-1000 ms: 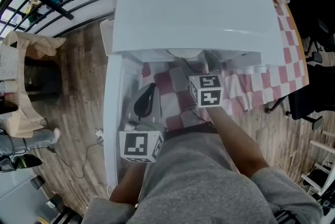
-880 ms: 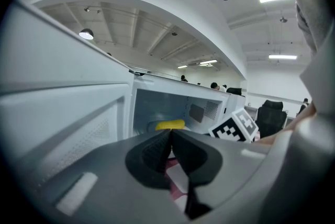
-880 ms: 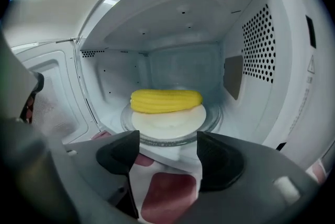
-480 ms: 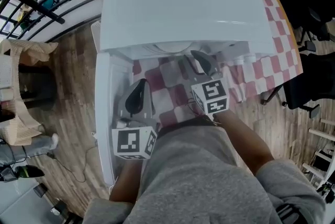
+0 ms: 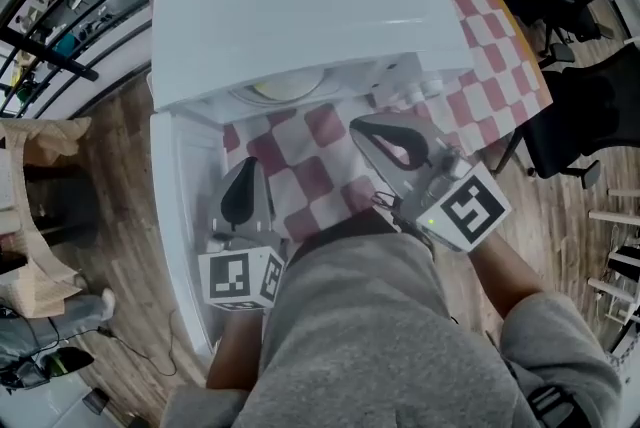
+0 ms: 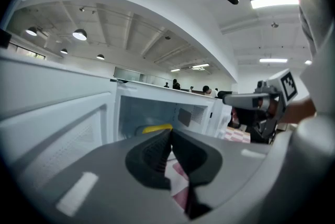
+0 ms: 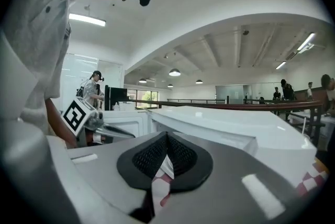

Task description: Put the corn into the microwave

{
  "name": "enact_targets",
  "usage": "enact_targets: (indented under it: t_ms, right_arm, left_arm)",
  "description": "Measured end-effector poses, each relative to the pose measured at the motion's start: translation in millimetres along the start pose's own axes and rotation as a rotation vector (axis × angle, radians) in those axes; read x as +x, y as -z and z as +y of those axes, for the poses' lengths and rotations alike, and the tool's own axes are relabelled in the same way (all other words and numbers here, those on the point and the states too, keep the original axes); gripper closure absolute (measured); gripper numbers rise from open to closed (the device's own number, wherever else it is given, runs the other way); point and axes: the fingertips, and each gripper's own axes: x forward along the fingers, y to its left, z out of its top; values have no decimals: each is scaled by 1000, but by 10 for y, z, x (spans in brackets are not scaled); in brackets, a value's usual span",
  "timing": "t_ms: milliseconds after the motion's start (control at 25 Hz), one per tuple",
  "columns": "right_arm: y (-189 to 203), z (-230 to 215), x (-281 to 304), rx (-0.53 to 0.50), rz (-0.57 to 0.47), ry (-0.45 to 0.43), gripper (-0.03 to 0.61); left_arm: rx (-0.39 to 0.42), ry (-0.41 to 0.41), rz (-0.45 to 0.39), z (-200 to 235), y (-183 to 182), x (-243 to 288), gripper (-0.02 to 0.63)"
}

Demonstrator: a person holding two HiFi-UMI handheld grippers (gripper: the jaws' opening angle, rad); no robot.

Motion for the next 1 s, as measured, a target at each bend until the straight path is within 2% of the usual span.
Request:
enact_targets:
  t_ms: [120,320,520,720,1000]
  right_arm:
    - [-305,26,-342,20,-56,11,578]
    - [-452,-98,-817,16,-37,85,578]
    - [-377,-199,-1103,7,-21,151,578]
    - [-207,-259,-1399,42,-2,185,578]
    - [-76,-194,-1953,48,5,216,578]
  left_arm:
    - [12,24,-11,-132,-67,-39,603]
    - [20,43,-31,-331,-170,-122,603]
    - [23,30,-53,-544,-268,-282,603]
    - [29,-3,-55,-833,-235,-460,603]
    - [40,-28,-65,-1441,-162,-862,603]
